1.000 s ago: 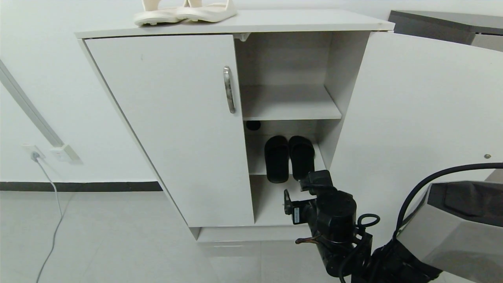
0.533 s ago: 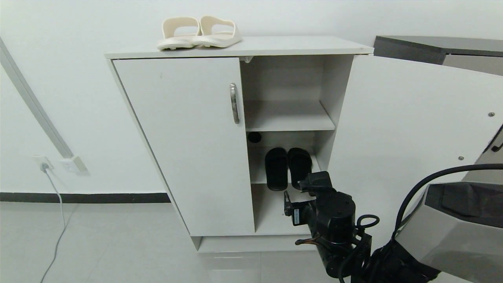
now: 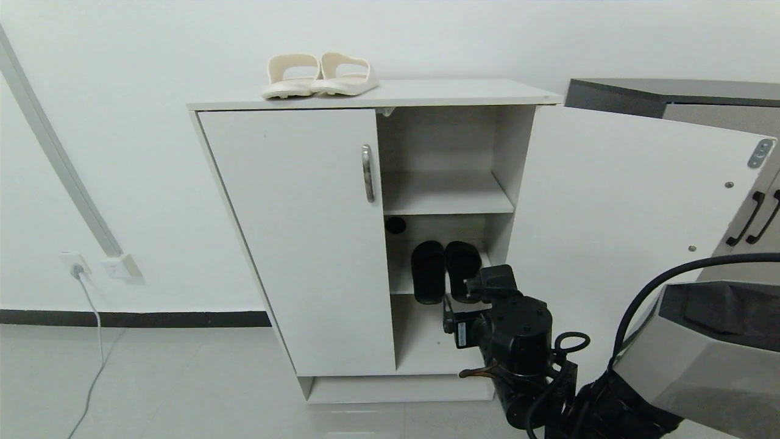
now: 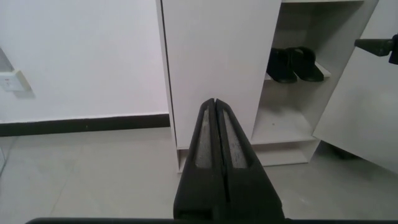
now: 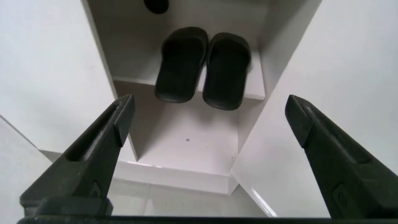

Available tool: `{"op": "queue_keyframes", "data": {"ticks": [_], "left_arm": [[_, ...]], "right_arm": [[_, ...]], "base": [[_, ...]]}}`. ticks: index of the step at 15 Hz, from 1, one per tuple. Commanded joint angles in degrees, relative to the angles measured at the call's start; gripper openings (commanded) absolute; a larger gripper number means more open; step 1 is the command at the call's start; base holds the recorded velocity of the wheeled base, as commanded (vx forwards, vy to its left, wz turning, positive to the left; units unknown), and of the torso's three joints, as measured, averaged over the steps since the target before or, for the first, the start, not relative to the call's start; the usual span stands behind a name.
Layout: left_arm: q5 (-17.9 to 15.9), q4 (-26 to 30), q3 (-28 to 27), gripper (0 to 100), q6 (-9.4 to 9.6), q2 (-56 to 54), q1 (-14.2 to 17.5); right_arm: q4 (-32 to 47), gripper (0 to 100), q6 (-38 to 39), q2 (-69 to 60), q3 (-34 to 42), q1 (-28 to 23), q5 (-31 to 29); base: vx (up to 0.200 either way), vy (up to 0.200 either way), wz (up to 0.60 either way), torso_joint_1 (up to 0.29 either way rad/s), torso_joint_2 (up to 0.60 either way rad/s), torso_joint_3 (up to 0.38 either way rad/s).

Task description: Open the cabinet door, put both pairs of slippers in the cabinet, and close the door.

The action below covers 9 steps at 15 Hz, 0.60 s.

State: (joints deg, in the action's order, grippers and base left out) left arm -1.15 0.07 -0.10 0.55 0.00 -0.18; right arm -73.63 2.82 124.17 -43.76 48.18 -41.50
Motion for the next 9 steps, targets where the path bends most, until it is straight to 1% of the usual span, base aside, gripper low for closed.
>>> {"op": "queue_keyframes", "data": {"ticks": [1, 2, 9], "left_arm": [[0.0, 0.01, 0.01, 0, -0.02, 0.0, 0.01], [0.0, 0.01, 0.01, 0, -0.02, 0.0, 0.01], [0.09, 0.01, 0.01, 0, -0.2, 0.0, 0.01]], "right_arm": [[-0.11, 100, 0.0, 0.19, 0.08, -0.01, 0.01], [-0.02, 100, 0.0, 0.19, 0.08, -0.01, 0.01], [-0.11, 100, 0.0, 0.19, 0.43, -0.01, 0.01]], "base": [[0.0, 0.0, 0.0, 0.0, 0.0, 0.0], [0.0, 0.0, 0.0, 0.0, 0.0, 0.0], [0.0, 0.2, 0.0, 0.005, 0.0, 0.009]]}}
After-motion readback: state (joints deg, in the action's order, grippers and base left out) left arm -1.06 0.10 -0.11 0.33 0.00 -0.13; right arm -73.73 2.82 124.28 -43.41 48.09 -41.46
